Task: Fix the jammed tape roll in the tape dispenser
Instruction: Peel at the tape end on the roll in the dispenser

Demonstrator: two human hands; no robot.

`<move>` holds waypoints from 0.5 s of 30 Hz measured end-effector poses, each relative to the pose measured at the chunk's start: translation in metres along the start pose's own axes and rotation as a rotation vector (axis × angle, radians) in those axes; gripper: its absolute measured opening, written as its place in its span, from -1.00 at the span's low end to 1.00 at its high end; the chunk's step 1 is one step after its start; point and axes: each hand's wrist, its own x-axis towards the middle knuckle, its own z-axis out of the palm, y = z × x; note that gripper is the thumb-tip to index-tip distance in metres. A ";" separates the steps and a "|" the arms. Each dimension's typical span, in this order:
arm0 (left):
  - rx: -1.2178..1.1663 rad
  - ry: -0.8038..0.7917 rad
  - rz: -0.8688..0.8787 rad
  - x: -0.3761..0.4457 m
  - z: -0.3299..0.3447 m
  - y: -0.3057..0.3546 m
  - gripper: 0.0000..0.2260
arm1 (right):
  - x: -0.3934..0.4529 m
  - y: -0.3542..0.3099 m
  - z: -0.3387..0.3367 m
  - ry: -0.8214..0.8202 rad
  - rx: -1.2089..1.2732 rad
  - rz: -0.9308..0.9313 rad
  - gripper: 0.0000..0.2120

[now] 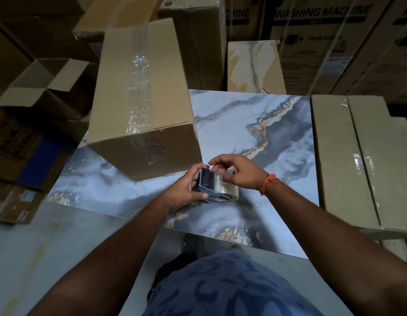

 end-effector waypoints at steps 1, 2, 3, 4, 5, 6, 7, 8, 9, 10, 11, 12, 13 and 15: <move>0.007 -0.005 0.001 0.000 0.000 0.001 -0.29 | 0.000 0.000 -0.001 0.000 0.007 -0.006 -0.61; 0.012 -0.009 0.001 0.001 0.000 0.002 -0.29 | 0.000 0.001 -0.002 -0.002 0.011 -0.011 -0.61; 0.018 -0.009 0.002 0.001 0.000 0.003 -0.30 | -0.001 0.002 -0.004 -0.006 0.014 -0.015 -0.61; 0.023 -0.007 0.003 0.001 0.000 0.003 -0.30 | 0.000 0.003 -0.005 -0.008 0.016 -0.015 -0.60; 0.026 -0.006 0.003 0.000 0.000 0.003 -0.30 | 0.000 0.004 -0.005 -0.012 0.020 -0.015 -0.60; 0.027 -0.005 0.002 0.000 0.000 0.003 -0.30 | 0.000 0.005 -0.006 -0.015 0.024 -0.013 -0.60; 0.028 -0.006 0.000 0.000 0.000 0.003 -0.30 | 0.000 0.006 -0.006 -0.018 0.029 -0.011 -0.59; 0.032 -0.006 -0.004 0.000 0.001 0.004 -0.30 | 0.000 0.007 -0.007 -0.021 0.035 -0.007 -0.59; 0.036 -0.006 -0.005 0.000 0.001 0.005 -0.30 | -0.001 0.008 -0.007 -0.026 0.045 -0.002 -0.59; 0.044 -0.006 -0.005 0.001 0.002 0.005 -0.30 | -0.002 0.008 -0.008 -0.033 0.061 0.004 -0.59; 0.052 -0.005 -0.002 0.001 0.002 0.006 -0.30 | -0.002 0.008 -0.008 -0.045 0.078 0.008 -0.58; 0.056 -0.005 0.002 0.002 0.002 0.006 -0.30 | -0.003 0.009 -0.008 -0.057 0.095 0.010 -0.58; 0.057 -0.008 0.005 0.002 0.002 0.006 -0.29 | -0.003 0.008 -0.009 -0.066 0.109 0.014 -0.58; 0.046 -0.014 0.005 0.002 0.003 0.007 -0.29 | -0.004 0.007 -0.010 -0.081 0.124 0.021 -0.57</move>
